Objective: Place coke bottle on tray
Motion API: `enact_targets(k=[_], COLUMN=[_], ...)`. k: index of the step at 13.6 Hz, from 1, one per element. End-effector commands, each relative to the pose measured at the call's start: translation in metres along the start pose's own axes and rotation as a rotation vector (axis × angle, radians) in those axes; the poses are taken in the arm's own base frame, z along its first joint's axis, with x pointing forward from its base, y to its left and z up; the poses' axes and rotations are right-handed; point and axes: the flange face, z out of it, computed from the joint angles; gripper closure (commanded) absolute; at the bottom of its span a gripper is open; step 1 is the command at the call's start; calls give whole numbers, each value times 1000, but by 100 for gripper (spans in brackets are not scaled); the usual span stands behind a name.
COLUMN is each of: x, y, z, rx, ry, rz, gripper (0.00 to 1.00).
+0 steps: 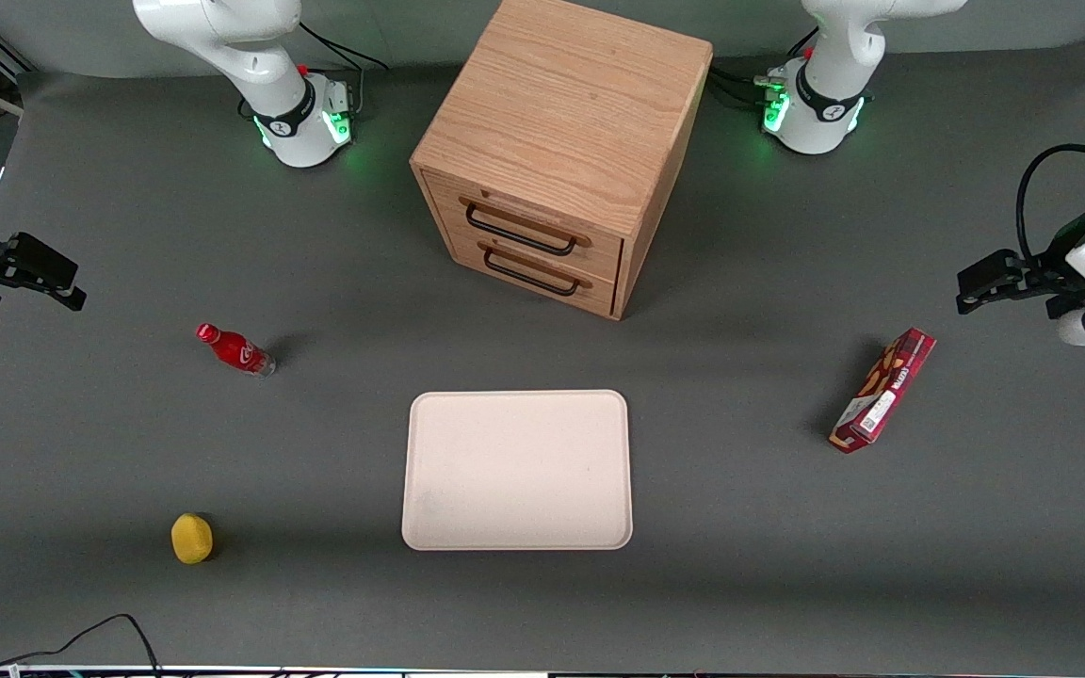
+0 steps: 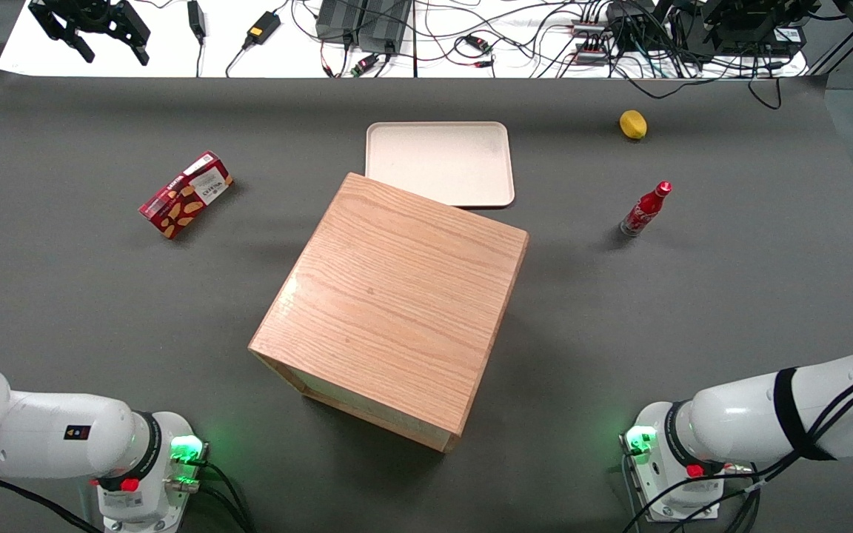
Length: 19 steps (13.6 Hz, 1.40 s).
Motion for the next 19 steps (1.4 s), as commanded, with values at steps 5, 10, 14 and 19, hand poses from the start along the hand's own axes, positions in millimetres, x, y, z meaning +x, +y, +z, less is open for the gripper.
enact_targets(k=[5, 10, 14, 19], x=[-13, -53, -74, -80], y=[17, 56, 48, 30], z=[74, 159, 211, 248], rx=[-12, -11, 26, 48], ry=[-78, -3, 4, -28], rz=[-27, -63, -35, -15], gripper=[0, 0, 0, 11])
